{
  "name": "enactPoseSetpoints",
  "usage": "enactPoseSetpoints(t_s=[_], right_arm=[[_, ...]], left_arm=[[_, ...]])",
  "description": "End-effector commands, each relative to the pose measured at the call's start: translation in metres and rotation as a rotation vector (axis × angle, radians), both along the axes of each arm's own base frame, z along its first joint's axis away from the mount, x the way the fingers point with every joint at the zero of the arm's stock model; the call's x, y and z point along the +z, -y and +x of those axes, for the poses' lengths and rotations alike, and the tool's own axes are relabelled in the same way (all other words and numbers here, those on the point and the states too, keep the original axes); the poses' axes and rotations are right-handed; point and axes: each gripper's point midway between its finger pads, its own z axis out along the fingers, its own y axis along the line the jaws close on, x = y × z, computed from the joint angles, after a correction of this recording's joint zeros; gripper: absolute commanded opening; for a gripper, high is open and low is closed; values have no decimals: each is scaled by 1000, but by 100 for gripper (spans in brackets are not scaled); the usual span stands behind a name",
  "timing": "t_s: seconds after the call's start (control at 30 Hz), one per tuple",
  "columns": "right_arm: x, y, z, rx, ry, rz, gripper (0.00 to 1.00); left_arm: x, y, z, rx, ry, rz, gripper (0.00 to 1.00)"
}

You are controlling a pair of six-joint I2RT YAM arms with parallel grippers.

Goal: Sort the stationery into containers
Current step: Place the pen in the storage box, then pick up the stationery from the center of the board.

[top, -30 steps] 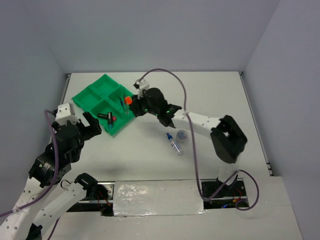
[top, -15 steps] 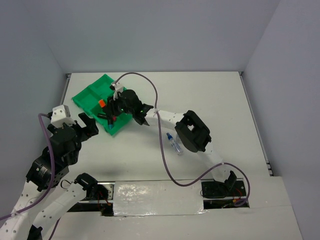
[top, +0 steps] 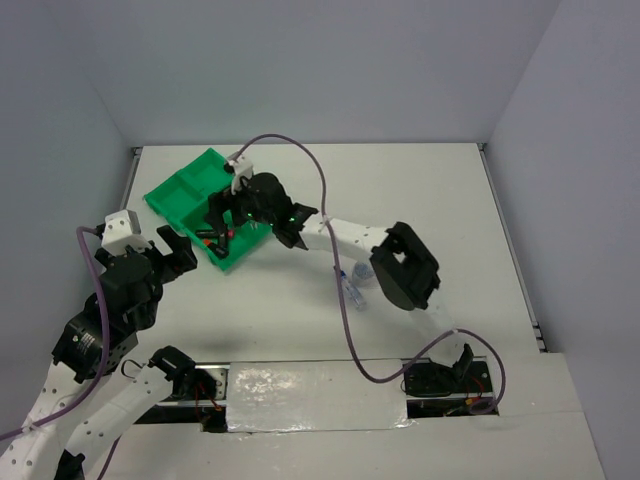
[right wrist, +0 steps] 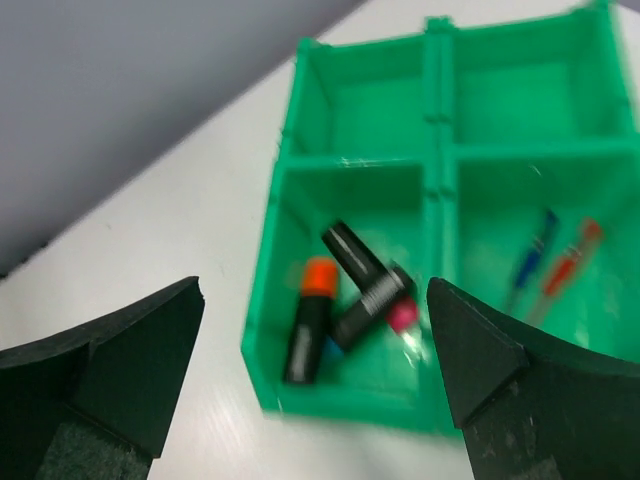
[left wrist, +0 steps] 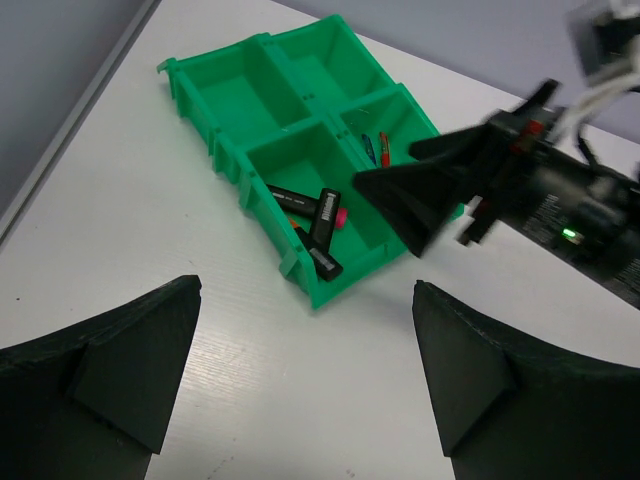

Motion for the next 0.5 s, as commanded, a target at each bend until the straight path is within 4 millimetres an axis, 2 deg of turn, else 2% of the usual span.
enactPoseSetpoints(t_s=[0.0, 0.03, 0.1, 0.13, 0.17, 0.2, 0.23, 0.27, 0.3, 0.33, 0.37, 0.4, 0.43, 0.47], right_arm=[[115, 62, -7, -164, 178, 99, 100], [89, 95, 1, -311, 163, 26, 100], [94, 142, 0, -473, 162, -15, 100], [89, 180, -12, -556, 138, -72, 100], [87, 217, -10, -722, 115, -88, 100], [97, 250, -23, -790, 106, -100, 100], [69, 274, -33, -834, 85, -172, 100], [66, 289, -40, -856, 94, -195, 100], [53, 306, -51, -860, 74, -260, 100], [52, 328, -62, -885, 60, -265, 100], [50, 345, -68, -961, 15, -229, 100], [37, 366, -79, -993, -23, -293, 100], [30, 383, -85, -1030, -48, -299, 100], [35, 400, -96, -1062, -71, -257, 100]], left_arm=[[4, 2, 4, 12, 16, -28, 99], [0, 5, 7, 9, -8, -27, 99], [-2, 16, 10, -20, -40, -63, 99], [-10, 21, 15, -27, -80, -61, 99], [-14, 27, 18, -23, -96, -107, 99], [-28, 38, 24, -39, -150, -129, 99], [-33, 51, 33, -51, -148, -194, 99], [-53, 72, 37, -124, -205, -230, 99], [-62, 86, 42, -151, -238, -265, 99], [-79, 110, 53, -177, -289, -304, 99], [-87, 128, 56, -207, -312, -310, 99], [-93, 143, 59, -213, -329, -305, 99], [-112, 167, 58, -185, -373, -255, 99], [-105, 180, 60, -177, -375, -239, 99]])
